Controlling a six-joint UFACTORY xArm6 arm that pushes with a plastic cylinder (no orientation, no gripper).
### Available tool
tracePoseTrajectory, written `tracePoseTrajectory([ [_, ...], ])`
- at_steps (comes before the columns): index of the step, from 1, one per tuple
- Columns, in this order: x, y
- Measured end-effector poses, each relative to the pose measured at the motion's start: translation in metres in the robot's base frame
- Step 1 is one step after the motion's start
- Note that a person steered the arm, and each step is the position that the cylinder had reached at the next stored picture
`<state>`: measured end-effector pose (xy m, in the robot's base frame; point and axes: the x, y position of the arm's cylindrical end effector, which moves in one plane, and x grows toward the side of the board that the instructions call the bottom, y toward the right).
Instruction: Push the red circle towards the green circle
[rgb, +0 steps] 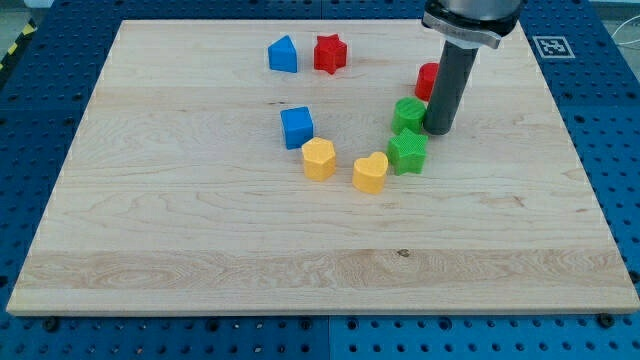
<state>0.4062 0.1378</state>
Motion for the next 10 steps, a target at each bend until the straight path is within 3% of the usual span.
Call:
tracePoseTrajectory([
  [2, -0.027, 0.073],
  [4, -0.096, 0.072],
  [7, -0.079, 0.017],
  [10, -0.079, 0.016],
])
